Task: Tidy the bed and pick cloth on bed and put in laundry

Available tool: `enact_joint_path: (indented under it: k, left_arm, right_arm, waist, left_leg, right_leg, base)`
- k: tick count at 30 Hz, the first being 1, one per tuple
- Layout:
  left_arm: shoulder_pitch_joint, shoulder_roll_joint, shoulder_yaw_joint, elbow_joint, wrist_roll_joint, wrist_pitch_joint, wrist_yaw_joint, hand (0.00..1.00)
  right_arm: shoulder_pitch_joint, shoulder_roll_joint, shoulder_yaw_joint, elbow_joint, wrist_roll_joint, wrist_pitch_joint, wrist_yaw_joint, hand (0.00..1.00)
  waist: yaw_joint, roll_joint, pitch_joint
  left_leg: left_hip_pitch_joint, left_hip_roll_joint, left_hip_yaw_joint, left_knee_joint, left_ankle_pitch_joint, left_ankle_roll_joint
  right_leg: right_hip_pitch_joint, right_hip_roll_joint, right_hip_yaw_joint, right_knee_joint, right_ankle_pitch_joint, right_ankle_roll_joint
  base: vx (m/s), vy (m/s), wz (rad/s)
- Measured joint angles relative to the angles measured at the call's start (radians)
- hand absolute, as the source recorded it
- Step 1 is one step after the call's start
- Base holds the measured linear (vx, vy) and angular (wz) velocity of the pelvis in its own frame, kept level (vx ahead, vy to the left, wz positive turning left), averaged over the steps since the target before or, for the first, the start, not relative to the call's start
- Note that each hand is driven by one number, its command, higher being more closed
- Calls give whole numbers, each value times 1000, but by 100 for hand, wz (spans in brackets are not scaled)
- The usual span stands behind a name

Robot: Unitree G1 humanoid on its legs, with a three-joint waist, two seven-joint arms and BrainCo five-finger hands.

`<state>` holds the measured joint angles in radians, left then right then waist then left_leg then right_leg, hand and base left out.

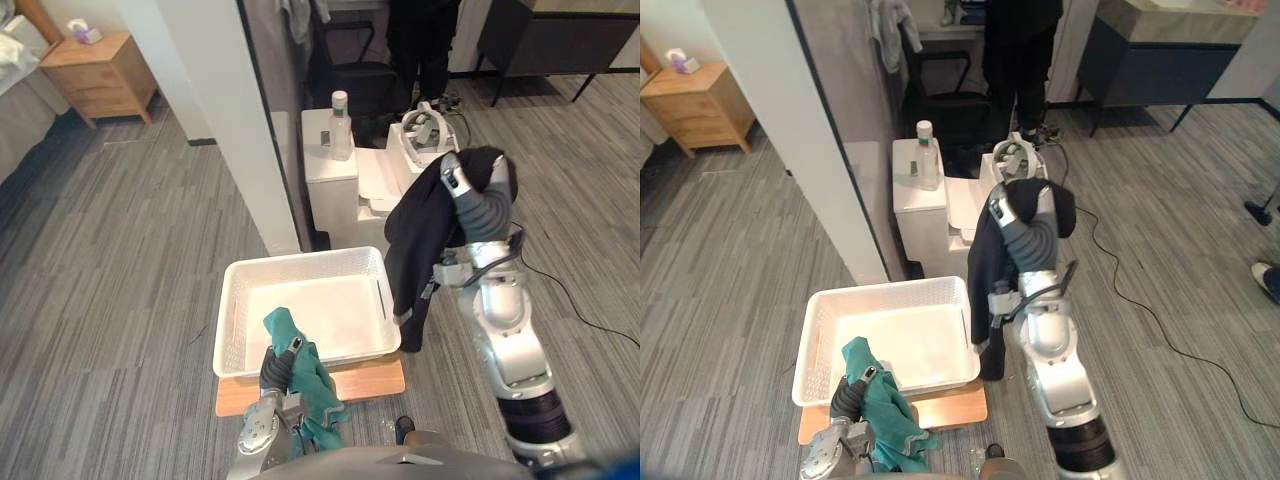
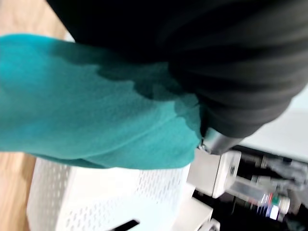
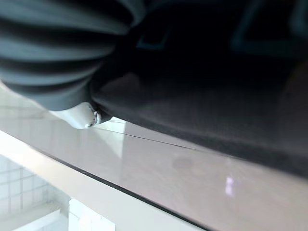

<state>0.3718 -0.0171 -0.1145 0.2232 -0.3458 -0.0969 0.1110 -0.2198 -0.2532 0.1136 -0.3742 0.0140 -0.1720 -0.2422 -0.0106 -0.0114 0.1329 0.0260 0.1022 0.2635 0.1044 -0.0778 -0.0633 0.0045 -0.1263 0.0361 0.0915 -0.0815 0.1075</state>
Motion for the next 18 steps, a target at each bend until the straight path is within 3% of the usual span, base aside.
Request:
enact_joint_path:
  k: [4, 5, 6, 8, 13, 18]
  left_arm:
    - [-3, 5, -6, 12, -19, 0, -2, 100]
    - [-13, 3, -12, 28, -18, 0, -3, 100]
    - [-24, 1, -28, 46, -18, 2, -4, 100]
    - [-36, 3, -42, 59, -17, 2, -6, 100]
    - [-60, 14, -46, 76, -19, 2, -18, 100]
    - [-90, 40, -84, 117, -28, -4, -17, 100]
  right_arm:
    - [-114, -77, -80, 1, 0, 0, -20, 100]
    - [-165, -116, -89, 3, 0, -5, -27, 100]
    - [-224, -160, -99, 24, 0, -11, -29, 100]
    - [-330, -198, -98, 96, 1, -12, -34, 100]
    - [-566, -233, -44, 260, 7, -11, -46, 100]
    - [-638, -234, 5, 361, 14, -9, -51, 100]
  waist:
    - [-34, 9, -12]
    - [-47, 16, -18]
    - [-48, 27, -24]
    - [-41, 32, -28]
    - [-27, 13, -38]
    - [-25, 12, -40]
  left_leg:
    - [16, 0, 29, -90, -3, -3]
    - [36, 1, 57, -143, 38, -6]
    - [48, 3, 60, -185, 97, -10]
    - [67, -1, 55, -208, 122, -11]
    - [65, -4, 43, -208, 140, -7]
    - [57, 4, 22, -209, 157, -10]
  right_leg:
    - [14, -15, -61, -6, -7, 5]
    - [20, -20, -81, -13, -1, 1]
    - [23, -18, -95, -13, 2, 4]
    - [41, -19, -107, -16, 5, 6]
    - [43, -22, -117, -25, 16, 13]
    - [56, -14, -137, -45, 30, -1]
  base:
    - [-89, -15, 42]
    - [3, -3, 57]
    - [23, 23, 41]
    - [19, 42, 18]
    - [9, 5, 8]
    - [-39, -2, 12]
